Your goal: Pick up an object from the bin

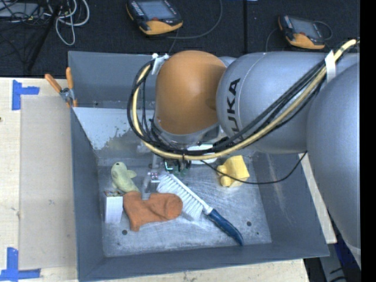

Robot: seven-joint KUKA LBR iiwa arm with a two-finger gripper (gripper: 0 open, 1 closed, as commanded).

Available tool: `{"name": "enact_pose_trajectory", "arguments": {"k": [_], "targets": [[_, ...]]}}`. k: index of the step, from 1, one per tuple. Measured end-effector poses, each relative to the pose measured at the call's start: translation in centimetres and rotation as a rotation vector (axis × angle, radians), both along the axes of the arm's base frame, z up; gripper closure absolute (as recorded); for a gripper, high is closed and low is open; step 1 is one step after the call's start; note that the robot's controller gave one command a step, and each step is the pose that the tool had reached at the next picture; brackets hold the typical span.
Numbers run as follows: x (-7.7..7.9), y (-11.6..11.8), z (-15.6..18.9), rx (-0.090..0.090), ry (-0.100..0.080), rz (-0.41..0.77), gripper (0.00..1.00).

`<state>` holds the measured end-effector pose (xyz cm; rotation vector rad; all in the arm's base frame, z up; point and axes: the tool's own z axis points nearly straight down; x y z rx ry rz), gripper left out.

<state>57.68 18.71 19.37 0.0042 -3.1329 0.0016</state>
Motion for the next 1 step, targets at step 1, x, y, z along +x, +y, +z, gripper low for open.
{"name": "enact_pose_trajectory", "arguments": {"k": [1], "targets": [[0.19,-0.1,0.47,0.001,-0.007,-0.004,0.0]]}}
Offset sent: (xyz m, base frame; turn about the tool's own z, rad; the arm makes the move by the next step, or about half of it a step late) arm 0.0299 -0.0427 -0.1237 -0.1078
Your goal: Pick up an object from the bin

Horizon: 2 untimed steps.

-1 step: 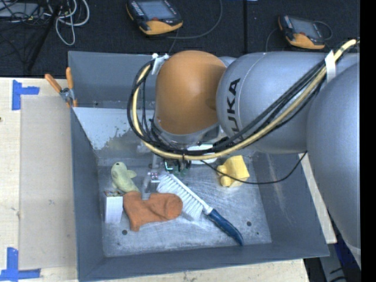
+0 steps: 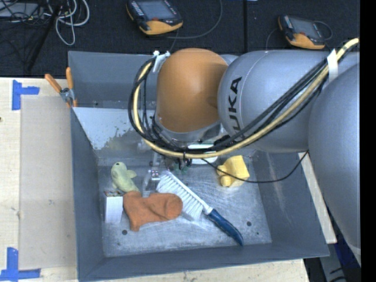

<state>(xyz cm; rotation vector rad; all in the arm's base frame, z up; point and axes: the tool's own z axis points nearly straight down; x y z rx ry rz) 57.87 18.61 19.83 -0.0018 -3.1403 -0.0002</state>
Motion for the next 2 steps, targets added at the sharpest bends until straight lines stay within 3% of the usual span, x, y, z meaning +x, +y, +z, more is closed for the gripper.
{"name": "enact_pose_trajectory", "arguments": {"k": [1,2], "targets": [[1.7,-2.3,-7.2,0.001,-0.005,0.067,0.0],[2.8,-3.7,-12.4,0.003,0.001,0.028,0.0]]}}
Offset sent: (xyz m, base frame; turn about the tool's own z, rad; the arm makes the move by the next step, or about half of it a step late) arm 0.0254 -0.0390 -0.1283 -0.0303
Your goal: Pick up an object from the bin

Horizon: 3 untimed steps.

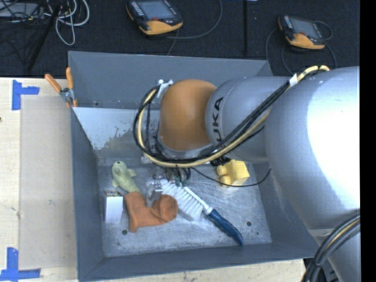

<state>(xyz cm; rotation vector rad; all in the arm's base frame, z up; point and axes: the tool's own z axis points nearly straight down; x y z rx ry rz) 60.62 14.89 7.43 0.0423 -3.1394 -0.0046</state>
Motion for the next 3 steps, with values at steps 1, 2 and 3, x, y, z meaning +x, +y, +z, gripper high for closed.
{"name": "enact_pose_trajectory", "arguments": {"k": [1,2,3], "targets": [[0.6,-0.69,0.05,0.0,-0.005,0.146,0.0],[0.33,-0.27,0.13,-0.002,-0.004,0.019,0.0],[0.71,-0.3,0.47,0.003,-0.004,0.148,1.0]]}}
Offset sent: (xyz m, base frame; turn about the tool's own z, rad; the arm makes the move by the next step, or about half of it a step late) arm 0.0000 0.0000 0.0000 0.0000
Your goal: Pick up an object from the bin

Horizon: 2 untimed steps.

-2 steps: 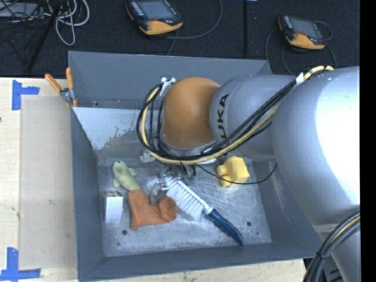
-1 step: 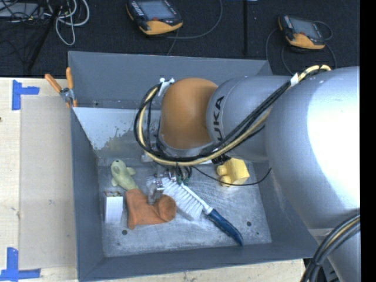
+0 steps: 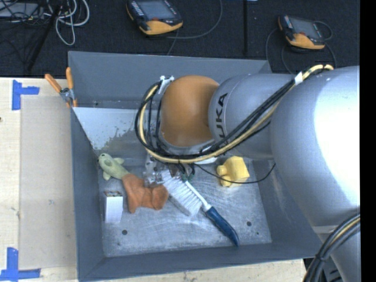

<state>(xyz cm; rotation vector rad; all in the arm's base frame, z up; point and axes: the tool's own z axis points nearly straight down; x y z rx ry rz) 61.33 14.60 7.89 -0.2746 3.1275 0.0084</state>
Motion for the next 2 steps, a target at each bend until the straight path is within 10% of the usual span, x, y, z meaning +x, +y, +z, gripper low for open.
{"name": "enact_pose_trajectory", "arguments": {"k": [2], "targets": [[-0.08,-0.04,0.23,-0.001,0.002,-0.001,1.0]]}}
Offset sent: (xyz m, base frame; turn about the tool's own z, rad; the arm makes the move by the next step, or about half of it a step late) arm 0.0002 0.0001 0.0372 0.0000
